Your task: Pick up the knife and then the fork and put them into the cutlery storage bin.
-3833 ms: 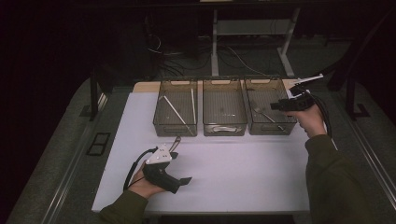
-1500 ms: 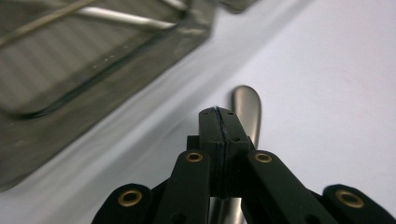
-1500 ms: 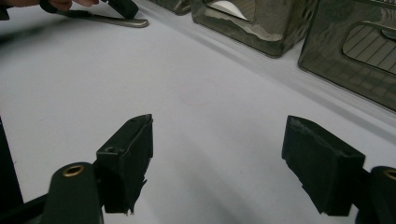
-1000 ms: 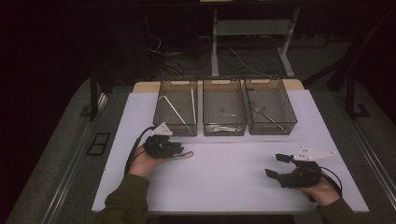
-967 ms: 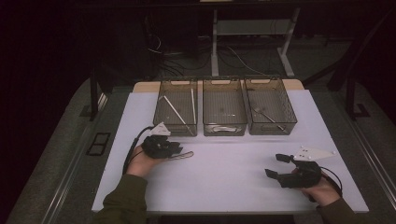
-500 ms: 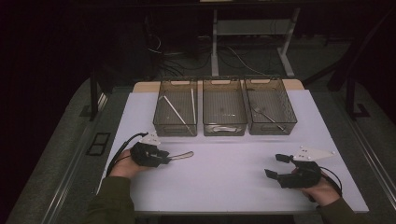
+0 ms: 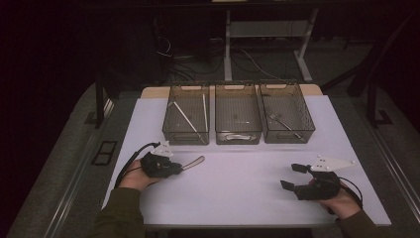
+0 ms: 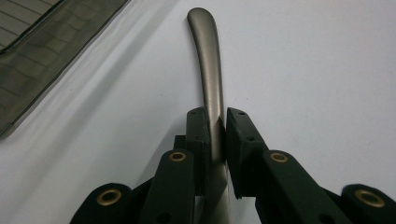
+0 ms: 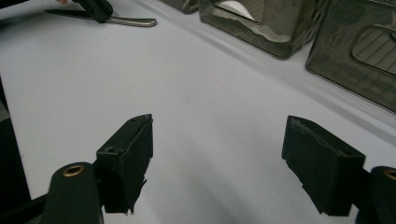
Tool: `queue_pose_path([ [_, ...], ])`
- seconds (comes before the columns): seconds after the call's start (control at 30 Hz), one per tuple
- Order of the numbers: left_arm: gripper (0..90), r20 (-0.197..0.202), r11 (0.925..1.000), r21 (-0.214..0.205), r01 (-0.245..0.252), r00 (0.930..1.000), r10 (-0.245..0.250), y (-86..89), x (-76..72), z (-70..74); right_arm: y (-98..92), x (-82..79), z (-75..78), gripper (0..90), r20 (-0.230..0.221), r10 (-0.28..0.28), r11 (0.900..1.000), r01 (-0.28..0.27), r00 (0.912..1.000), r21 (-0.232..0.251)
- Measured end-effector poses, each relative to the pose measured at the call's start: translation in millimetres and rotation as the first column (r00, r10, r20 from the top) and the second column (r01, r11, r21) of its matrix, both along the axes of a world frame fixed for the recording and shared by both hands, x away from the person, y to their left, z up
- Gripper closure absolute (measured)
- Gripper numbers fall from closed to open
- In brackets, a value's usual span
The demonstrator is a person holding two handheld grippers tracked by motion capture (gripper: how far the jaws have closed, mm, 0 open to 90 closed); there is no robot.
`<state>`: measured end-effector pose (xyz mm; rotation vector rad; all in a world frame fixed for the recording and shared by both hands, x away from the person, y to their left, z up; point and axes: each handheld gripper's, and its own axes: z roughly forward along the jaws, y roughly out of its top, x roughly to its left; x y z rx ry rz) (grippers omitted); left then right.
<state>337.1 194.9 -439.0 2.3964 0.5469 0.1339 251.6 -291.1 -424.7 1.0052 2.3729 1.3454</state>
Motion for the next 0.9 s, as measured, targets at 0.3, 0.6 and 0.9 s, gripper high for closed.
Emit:
queue_pose_path([
  [0.3, 78.7, -0.002, 0.9943, -0.018, 0.105, 0.9945, -0.105, -26.8, -8.9, 11.0, 14.4, 4.6, 21.1, 22.6, -0.004, 0.154, 0.9872, -0.154, 0.9880, -0.042],
  [0.6, 78.7, 0.031, 0.9603, -0.039, 0.276, 0.9609, -0.275, -78.4, -29.2, 31.5, 68.1, 19.8, 35.7, 25.7, -0.014, 0.351, 0.9254, -0.349, 0.9364, -0.149],
  [0.9, 78.6, 0.040, 0.9114, -0.063, 0.407, 0.9134, -0.405, -121.7, -44.9, 39.6, 117.5, 31.9, 39.8, 41.6, -0.039, 0.542, 0.8107, -0.534, 0.8395, -0.239],
])
